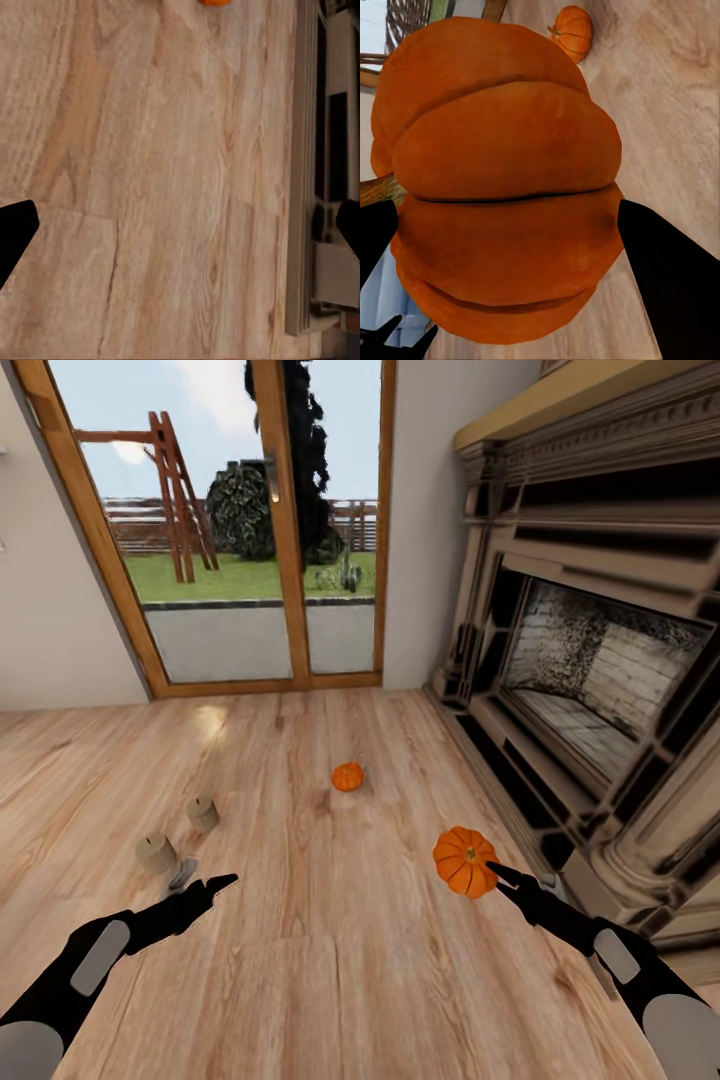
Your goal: Place each of the two pumpkins and all three candles from the living room inside a cabinet in the living room (use any cabinet), then make sure every cabinet is closed, and position the cauldron so it is next to a table in the living room.
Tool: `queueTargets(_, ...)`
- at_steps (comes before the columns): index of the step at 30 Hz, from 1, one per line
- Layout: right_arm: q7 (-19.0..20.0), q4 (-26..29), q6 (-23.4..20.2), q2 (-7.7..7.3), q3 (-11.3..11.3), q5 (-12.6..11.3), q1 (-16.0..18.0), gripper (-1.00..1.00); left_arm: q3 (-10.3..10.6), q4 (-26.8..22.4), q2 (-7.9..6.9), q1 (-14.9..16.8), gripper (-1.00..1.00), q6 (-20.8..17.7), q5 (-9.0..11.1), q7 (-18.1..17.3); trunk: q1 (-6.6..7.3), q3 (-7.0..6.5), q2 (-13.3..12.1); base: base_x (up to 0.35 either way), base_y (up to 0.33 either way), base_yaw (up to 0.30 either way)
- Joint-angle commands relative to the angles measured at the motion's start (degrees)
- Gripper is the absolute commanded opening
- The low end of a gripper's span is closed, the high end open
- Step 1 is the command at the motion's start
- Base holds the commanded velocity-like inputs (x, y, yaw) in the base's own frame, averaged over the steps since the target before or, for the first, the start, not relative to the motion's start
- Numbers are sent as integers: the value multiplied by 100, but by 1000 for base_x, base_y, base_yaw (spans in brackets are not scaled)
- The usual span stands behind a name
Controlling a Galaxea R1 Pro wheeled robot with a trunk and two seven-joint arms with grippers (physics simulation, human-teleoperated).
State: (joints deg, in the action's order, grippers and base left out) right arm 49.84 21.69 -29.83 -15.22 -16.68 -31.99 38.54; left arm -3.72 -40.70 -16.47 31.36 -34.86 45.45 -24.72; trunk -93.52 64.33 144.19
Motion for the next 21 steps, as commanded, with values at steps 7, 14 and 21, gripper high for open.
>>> queueTargets(7, 4, 2, -58, 3, -28, -61, 5, -100, -7, -162, -47, 110, 100, -135, 4, 309, -2, 5, 2, 335, 1, 0)
queueTargets(14, 0, 2, -58, 10, -28, -56, 5, -100, 17, -996, -59, 116, 100, -888, -1, 370, -2, 5, 2, 249, 0, 0)
queueTargets(21, -1, 2, -46, 10, -23, -53, 5, -100, 19, -1158, -114, 123, 100, -1335, -6, 869, -2, 5, 2, 268, 0, 0)
